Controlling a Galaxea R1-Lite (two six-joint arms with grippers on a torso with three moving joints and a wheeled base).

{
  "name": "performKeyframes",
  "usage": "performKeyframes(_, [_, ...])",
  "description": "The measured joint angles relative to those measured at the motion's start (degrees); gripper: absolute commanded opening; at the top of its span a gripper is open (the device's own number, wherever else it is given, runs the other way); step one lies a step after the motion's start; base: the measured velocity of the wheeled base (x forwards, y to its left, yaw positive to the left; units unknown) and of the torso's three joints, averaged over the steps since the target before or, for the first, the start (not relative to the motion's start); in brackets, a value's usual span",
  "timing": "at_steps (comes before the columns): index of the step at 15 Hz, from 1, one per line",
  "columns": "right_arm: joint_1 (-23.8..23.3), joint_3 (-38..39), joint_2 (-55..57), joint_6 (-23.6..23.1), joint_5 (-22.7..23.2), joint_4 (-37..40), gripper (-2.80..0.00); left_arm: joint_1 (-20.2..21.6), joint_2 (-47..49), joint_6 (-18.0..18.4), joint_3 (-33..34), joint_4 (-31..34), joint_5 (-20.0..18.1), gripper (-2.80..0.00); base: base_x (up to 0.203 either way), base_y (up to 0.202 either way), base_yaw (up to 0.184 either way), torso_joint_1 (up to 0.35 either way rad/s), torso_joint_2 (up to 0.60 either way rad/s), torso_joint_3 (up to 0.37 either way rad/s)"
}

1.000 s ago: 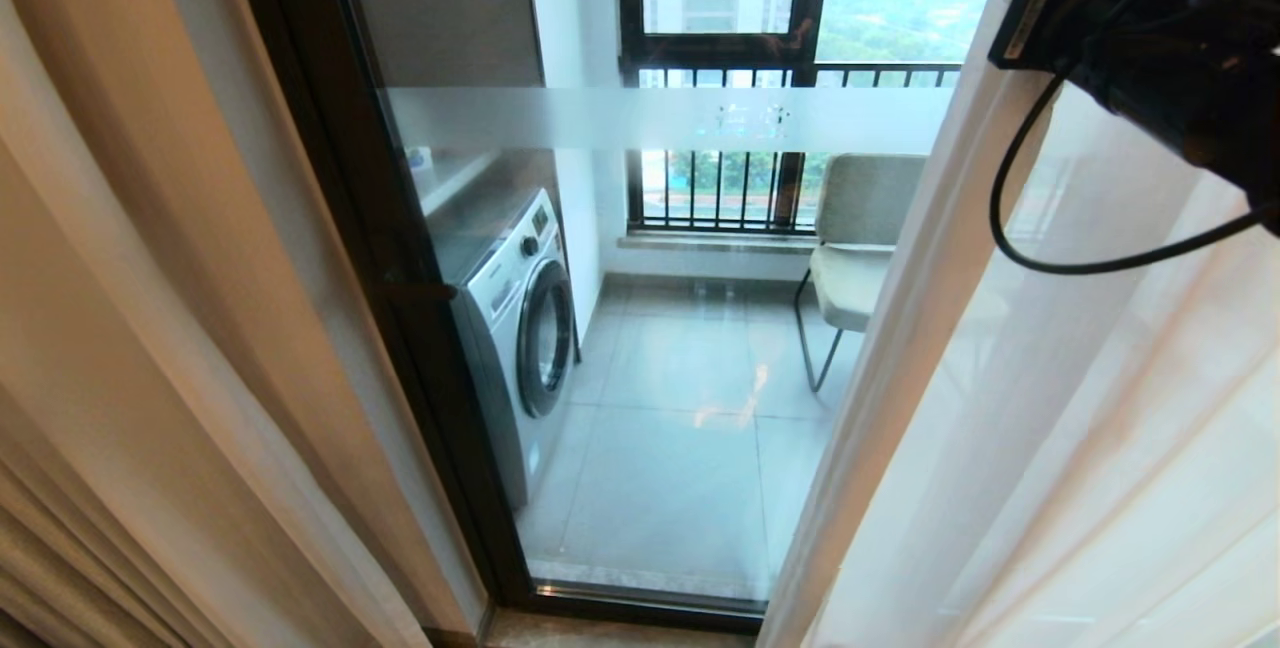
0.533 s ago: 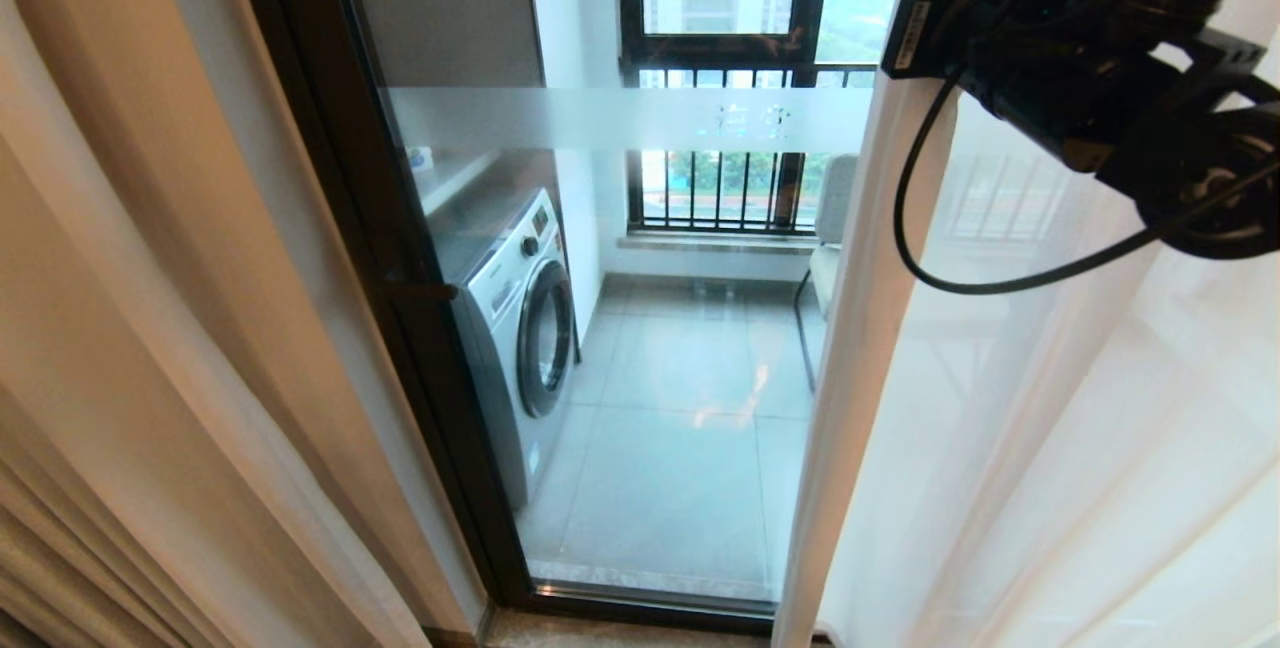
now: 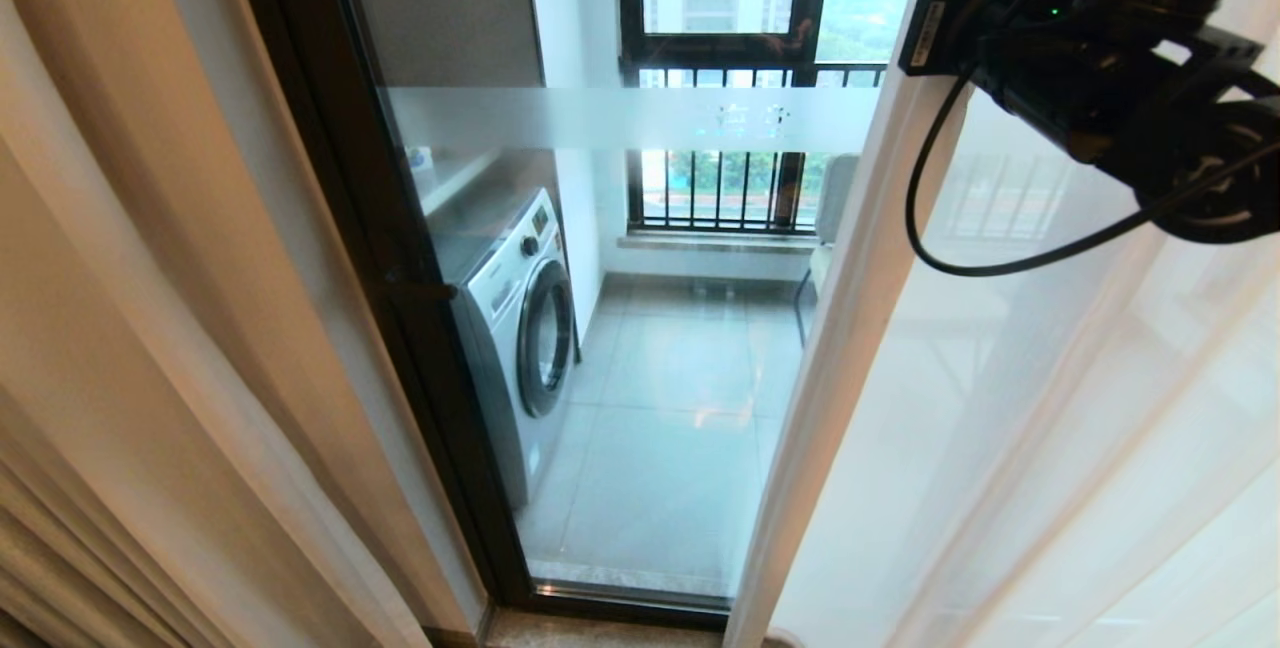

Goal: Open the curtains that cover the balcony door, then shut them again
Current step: Close the inner curtains on both sides

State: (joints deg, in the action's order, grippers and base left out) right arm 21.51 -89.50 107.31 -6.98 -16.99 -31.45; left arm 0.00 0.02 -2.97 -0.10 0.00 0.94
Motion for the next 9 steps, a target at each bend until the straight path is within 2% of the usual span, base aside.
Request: performKeyframes(9, [-11.50,0.47,-5.18,0.51,0.43,2.44,-2.80,0.00,0.00,-0.04,0.00,0.00,0.00,-2.80,0.000,0.000,0.000,0.000,0.00,0.000])
